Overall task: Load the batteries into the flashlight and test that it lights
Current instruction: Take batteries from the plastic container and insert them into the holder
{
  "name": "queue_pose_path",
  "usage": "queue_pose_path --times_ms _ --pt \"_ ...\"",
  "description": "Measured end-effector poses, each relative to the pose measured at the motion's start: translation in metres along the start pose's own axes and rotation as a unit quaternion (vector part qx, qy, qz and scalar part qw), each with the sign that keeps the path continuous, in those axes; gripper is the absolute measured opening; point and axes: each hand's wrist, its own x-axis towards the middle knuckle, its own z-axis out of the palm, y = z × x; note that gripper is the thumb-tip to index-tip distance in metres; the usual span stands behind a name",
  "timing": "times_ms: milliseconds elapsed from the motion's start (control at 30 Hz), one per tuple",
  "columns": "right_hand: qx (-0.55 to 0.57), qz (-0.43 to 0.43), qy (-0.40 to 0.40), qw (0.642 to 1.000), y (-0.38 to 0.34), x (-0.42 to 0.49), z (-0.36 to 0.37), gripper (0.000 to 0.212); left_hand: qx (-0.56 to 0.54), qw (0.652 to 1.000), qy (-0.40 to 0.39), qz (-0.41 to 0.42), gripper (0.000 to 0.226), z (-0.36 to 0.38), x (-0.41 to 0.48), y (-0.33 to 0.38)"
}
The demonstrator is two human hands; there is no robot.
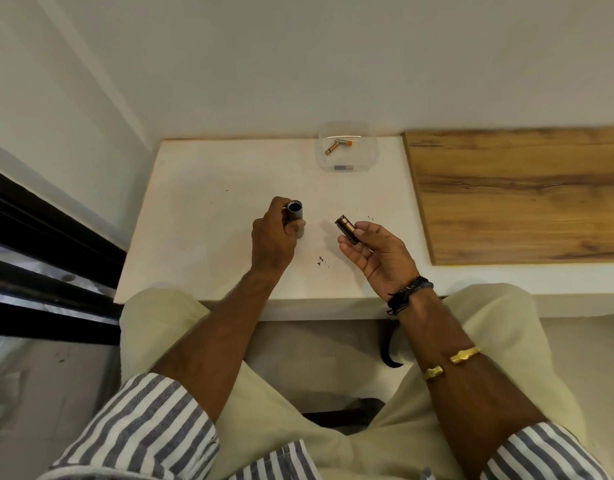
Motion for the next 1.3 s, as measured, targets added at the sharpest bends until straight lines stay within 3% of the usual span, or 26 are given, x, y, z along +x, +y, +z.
queue_pose_path --times_ms 167,300,433,467,533,600,667,900,1300 --pt "0.008 0.003 0.012 1.0 0.0 -0.002 0.002 0.009 0.005 1.0 -0.008 -0.018 0.029 0.001 -0.004 -0.006" --pt "-0.025 -0.002 0.024 0.999 -0.002 -0.005 0.004 0.007 -0.002 0.999 -0.012 -0.038 0.046 -0.007 -0.01 0.001" --pt "-0.111 -0.017 0.025 0.993 -0.005 -0.007 0.006 0.009 -0.032 0.986 0.162 0.01 0.03 -0.017 -0.025 0.024" --pt "-0.115 -0.02 0.018 0.993 -0.004 -0.007 0.007 0.011 -0.048 0.984 0.168 0.025 0.023 -0.019 -0.029 0.031" --pt "-0.114 -0.023 -0.009 0.993 -0.001 -0.01 0.011 0.014 -0.083 0.992 0.088 0.028 0.025 -0.017 -0.037 0.041" --pt "-0.126 -0.027 -0.041 0.991 0.0 -0.013 0.014 0.017 -0.12 0.992 -0.043 -0.002 0.041 -0.014 -0.045 0.045" --pt "-0.153 -0.03 -0.062 0.986 0.001 -0.015 0.016 0.018 -0.146 0.985 -0.095 -0.019 0.045 -0.011 -0.05 0.045" --pt "-0.263 -0.021 -0.05 0.963 0.002 -0.022 0.023 0.013 -0.141 0.988 -0.062 0.002 0.032 -0.014 -0.057 0.038" --pt "-0.214 0.027 -0.038 0.976 0.005 -0.019 0.018 0.008 -0.108 0.989 -0.091 0.05 0.033 -0.006 -0.058 0.029"
